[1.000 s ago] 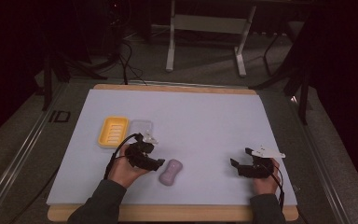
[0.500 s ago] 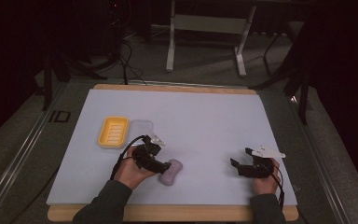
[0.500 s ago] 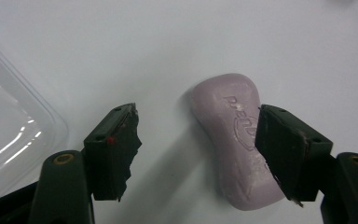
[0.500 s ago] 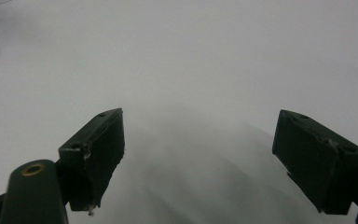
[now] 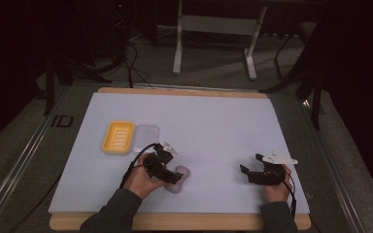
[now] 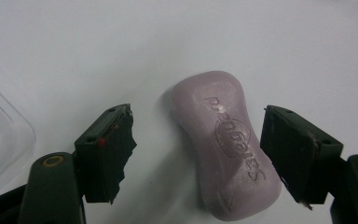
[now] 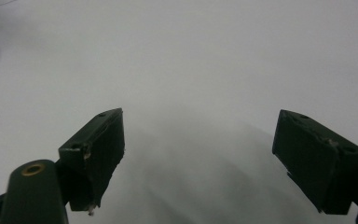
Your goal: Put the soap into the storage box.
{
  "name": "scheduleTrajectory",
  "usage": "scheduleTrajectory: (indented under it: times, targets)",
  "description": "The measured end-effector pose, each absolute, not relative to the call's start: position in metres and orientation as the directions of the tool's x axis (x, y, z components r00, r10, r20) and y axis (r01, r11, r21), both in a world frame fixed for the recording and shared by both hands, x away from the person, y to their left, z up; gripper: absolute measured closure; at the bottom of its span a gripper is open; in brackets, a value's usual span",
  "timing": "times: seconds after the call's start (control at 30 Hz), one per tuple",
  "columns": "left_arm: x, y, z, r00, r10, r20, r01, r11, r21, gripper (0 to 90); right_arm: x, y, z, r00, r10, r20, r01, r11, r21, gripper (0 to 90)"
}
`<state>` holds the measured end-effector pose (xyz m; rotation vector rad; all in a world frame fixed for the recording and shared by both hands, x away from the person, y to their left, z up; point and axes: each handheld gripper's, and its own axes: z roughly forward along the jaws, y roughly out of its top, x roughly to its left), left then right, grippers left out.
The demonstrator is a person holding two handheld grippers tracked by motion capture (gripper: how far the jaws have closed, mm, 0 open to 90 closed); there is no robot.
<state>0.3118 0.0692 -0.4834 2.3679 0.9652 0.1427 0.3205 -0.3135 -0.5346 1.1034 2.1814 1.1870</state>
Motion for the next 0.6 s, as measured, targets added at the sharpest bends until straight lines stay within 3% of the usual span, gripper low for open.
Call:
scheduleTrajectory:
  times: [0.6]
  targets:
    - [0.312, 0.047, -0.498, 0.734, 0.672, -0.094, 0.628, -0.620, 0.470, 14.9, 0.320, -0.315, -0.534, -0.595, 0.804, 0.021, 0.445, 0.308, 0.841, 16.5]
